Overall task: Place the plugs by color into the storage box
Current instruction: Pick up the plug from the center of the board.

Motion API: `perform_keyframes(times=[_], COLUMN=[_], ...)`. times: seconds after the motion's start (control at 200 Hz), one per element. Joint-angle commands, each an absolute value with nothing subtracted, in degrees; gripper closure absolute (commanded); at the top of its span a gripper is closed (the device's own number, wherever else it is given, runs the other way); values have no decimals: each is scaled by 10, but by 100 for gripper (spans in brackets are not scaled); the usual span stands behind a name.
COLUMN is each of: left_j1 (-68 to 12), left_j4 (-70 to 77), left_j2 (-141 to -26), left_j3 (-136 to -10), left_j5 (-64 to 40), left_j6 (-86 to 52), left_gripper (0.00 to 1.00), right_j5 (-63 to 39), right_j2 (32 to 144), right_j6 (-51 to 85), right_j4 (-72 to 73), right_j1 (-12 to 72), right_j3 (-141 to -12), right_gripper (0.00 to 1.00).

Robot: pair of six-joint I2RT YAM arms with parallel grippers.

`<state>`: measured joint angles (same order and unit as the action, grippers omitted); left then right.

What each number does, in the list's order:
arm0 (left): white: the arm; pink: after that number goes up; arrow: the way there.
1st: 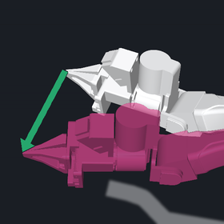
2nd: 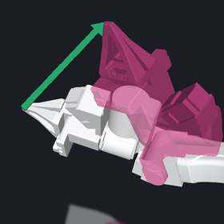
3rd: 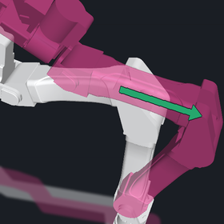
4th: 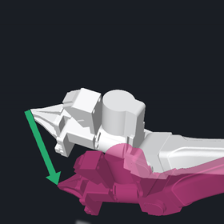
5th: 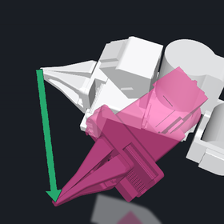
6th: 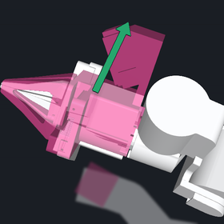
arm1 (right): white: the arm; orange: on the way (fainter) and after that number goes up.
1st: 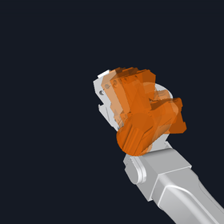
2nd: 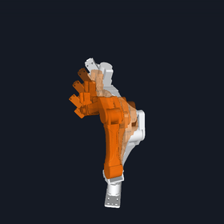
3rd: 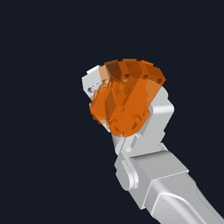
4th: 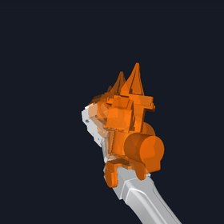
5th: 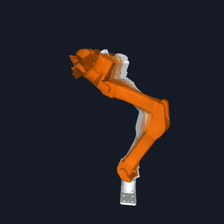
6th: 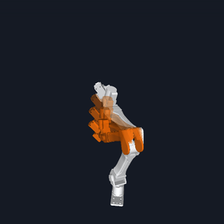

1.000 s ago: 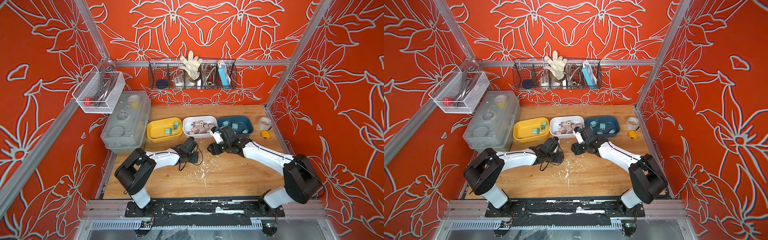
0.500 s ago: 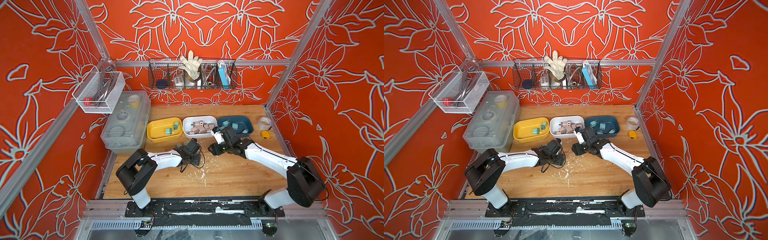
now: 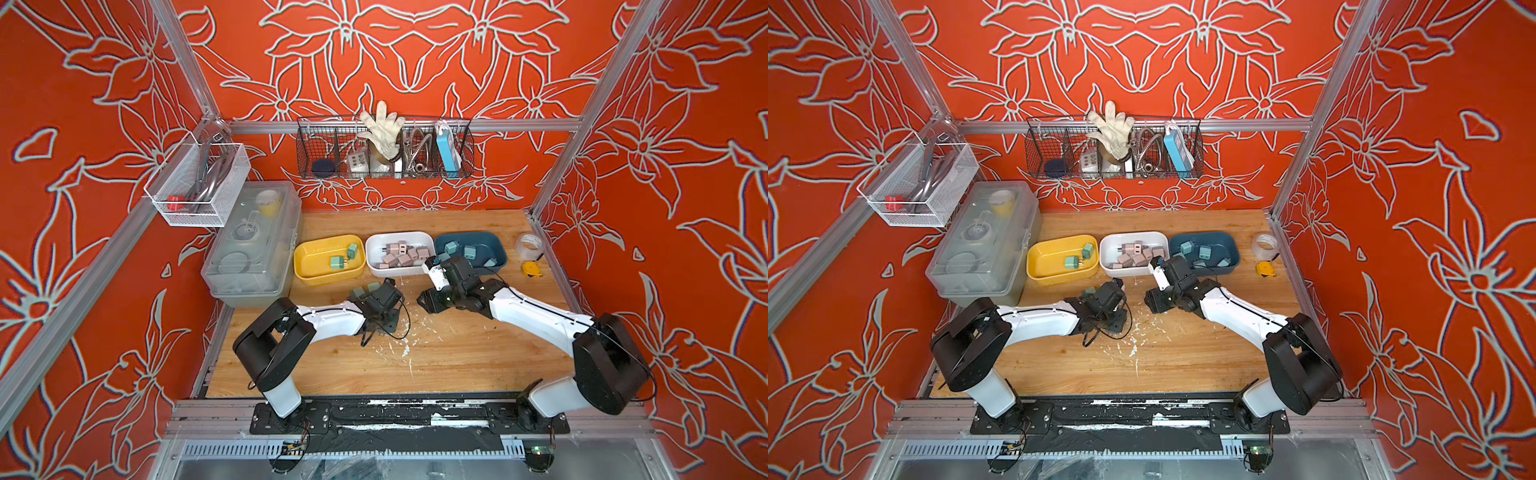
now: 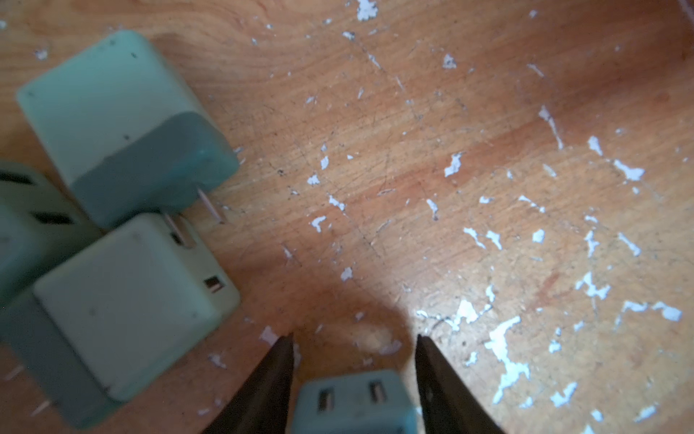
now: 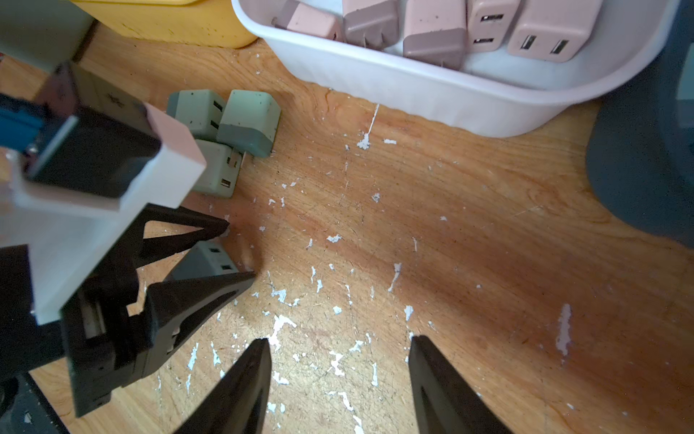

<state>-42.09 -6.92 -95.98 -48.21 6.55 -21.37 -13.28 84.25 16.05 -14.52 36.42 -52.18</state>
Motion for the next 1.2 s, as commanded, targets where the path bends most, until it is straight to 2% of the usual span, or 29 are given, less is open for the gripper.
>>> perform_keyframes(times=[0.0,0.32,0.375,0.525,0.696,1.016,1.196], left_j1=[-426,-426,-426,-431,-432,-437,-438], left_j4=[-99,-103,-110,-128,-142,-129,-129], left_j2=[-968,-938,-934,-916,-898,-913,-909], left_j3=[-466,-469,-471,-470,-459,-436,-436], left_j5=[57,58,59,75,82,51,51], left_j6=[-214,-216,-216,-219,-216,-221,-219], left_gripper=[55,61,58,40,37,46,57], right_j5=[-115,-110,-110,-108,-107,-112,-109], right_j2=[833,827,825,821,816,818,814], right_j6=[168,167,166,166,164,168,169], right_j4=[-144,-144,-144,-146,-148,-146,-149], right_j1=[369,369,369,369,369,369,369], right_j3=[-513,-507,-506,-504,-504,-504,-504], right_gripper=[36,36,36,36,37,36,36])
